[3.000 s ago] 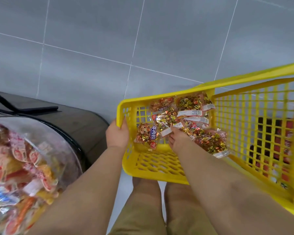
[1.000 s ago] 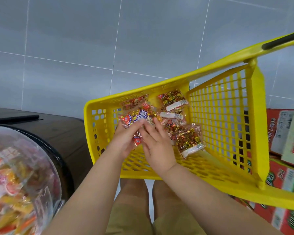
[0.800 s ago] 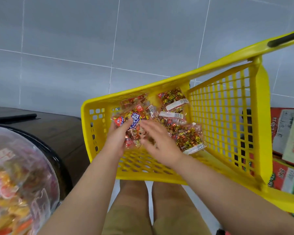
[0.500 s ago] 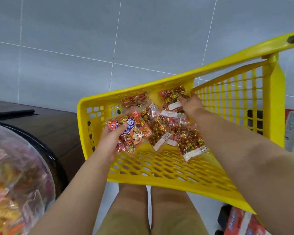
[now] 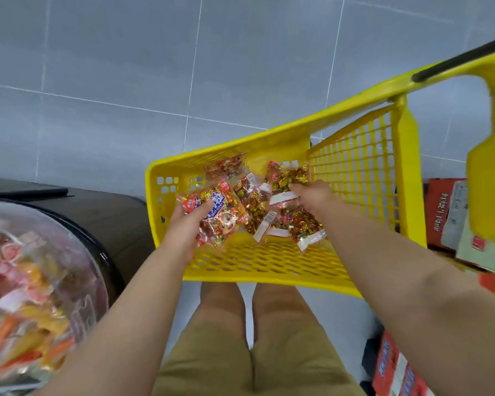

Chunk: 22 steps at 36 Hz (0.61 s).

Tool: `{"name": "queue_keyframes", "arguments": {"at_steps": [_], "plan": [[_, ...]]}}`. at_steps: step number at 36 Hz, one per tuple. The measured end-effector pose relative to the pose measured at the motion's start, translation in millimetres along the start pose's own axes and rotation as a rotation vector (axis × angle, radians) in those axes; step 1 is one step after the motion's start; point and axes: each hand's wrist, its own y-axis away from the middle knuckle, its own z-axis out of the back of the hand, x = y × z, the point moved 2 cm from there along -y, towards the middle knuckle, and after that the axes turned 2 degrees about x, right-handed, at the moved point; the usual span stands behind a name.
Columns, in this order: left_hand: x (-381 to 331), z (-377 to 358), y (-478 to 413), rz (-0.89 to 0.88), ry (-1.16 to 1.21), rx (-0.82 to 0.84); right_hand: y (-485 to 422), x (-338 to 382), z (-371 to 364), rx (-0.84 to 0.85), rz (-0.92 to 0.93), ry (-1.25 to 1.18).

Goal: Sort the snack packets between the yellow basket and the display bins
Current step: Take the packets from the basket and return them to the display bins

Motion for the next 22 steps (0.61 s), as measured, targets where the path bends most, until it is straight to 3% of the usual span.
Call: {"name": "queue_keyframes", "arguments": {"at_steps": [6, 11, 18, 22], "plan": [[-26.4, 2.6, 51.0, -0.074, -0.025, 0.042, 92.8, 8.0, 3.8, 0.045, 0.197, -0.225], [-49.5, 12.6, 106.6, -0.161, -0.046, 0.074, 173.3, 22.6, 2.7, 0.146, 0.466, -0.244], [-62.3, 40.2, 186.6, -0.307, 0.069, 0.056, 259.3, 40.1, -6.2, 0.579, 0.629, -0.349], [-55.8, 62.7, 228.1, -0.368, 0.159, 0.009, 288.1, 53.3, -14.9, 0.615, 0.753, -0.245]]}}
